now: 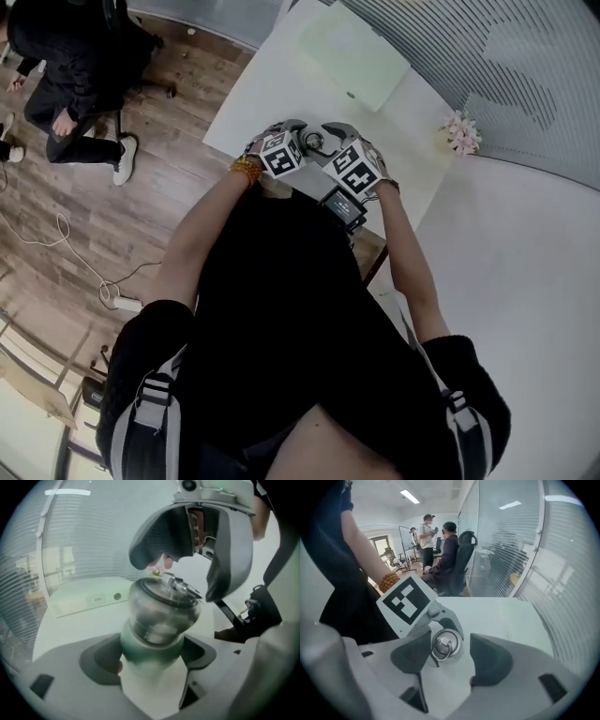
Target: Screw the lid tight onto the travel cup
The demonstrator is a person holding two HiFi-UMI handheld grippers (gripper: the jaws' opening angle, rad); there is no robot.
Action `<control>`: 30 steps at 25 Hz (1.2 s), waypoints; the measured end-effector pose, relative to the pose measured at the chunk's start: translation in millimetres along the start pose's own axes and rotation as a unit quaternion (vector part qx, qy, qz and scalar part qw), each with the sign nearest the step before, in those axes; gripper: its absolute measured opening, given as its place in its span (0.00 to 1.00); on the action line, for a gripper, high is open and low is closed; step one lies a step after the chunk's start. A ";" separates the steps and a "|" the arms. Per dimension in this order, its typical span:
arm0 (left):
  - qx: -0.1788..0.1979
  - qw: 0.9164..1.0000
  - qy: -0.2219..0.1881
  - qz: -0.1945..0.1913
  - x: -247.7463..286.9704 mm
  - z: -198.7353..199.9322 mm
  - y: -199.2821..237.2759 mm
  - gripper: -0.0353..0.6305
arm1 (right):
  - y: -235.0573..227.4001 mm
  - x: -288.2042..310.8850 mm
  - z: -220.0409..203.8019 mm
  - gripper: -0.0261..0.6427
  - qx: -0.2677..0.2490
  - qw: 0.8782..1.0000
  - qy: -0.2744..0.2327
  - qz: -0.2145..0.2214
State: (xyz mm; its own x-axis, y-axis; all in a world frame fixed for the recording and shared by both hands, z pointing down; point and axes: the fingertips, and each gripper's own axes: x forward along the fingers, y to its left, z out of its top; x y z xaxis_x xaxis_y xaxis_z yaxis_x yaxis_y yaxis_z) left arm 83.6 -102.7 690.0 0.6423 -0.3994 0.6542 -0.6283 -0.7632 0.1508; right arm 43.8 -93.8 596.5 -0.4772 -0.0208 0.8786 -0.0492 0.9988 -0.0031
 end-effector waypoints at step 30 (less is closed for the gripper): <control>0.053 0.996 0.008 -0.078 0.1 -6.4 -13.5 0.63 | 14.7 13.8 -10.0 0.46 -0.111 0.992 0.033 0.054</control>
State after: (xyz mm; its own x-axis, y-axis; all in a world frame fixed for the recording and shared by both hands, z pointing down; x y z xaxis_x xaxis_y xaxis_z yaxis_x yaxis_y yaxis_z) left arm 89.3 -89.3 692.8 0.7210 -0.2643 0.6405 -0.4709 -0.8651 0.1731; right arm 45.3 -79.0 613.4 -0.4111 0.0830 0.9078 0.1968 0.9804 -0.0005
